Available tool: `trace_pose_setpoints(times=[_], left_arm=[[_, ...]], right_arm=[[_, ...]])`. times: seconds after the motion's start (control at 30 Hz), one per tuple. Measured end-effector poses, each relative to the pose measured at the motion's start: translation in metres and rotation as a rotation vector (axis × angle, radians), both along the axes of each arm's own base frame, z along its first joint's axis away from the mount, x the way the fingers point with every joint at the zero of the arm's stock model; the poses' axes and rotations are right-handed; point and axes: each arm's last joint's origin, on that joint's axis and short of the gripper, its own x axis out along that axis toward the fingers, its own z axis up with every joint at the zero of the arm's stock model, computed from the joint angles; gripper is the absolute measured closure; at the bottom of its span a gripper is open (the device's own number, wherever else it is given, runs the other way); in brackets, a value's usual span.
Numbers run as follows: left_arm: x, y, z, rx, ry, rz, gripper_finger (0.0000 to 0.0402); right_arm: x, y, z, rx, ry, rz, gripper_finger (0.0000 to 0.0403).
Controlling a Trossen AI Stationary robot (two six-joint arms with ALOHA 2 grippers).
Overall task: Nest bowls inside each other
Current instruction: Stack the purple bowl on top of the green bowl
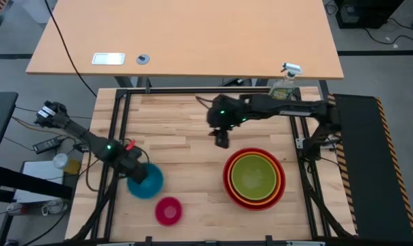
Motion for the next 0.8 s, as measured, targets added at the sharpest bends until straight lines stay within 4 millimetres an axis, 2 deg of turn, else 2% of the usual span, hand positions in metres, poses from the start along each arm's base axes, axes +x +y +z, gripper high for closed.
trace_pose_setpoints(times=[0.2, 0.33, 0.43, 0.67, 0.8], left_arm=[[0.007, 0.015, 0.004, 0.169, -0.167, 0.366, 0.0387], [0.018, 0.022, 0.003, 0.305, -0.328, 0.582, 0.0387], [0.028, 0.024, 0.002, 0.358, -0.413, 0.672, 0.0387], [0.047, 0.032, 0.003, 0.355, -0.545, 0.781, 0.0387], [0.056, 0.040, 0.007, 0.365, -0.596, 0.805, 0.0387]], right_arm=[[0.043, -0.007, -0.017, 0.040, -0.196, -0.075, 0.0231], [0.067, -0.018, -0.038, 0.063, -0.264, -0.110, 0.0227], [0.074, -0.026, -0.049, 0.077, -0.256, -0.130, 0.0212], [0.078, -0.033, -0.042, 0.034, -0.319, -0.179, 0.0144], [0.081, -0.038, -0.046, 0.016, -0.327, -0.204, 0.0126]])
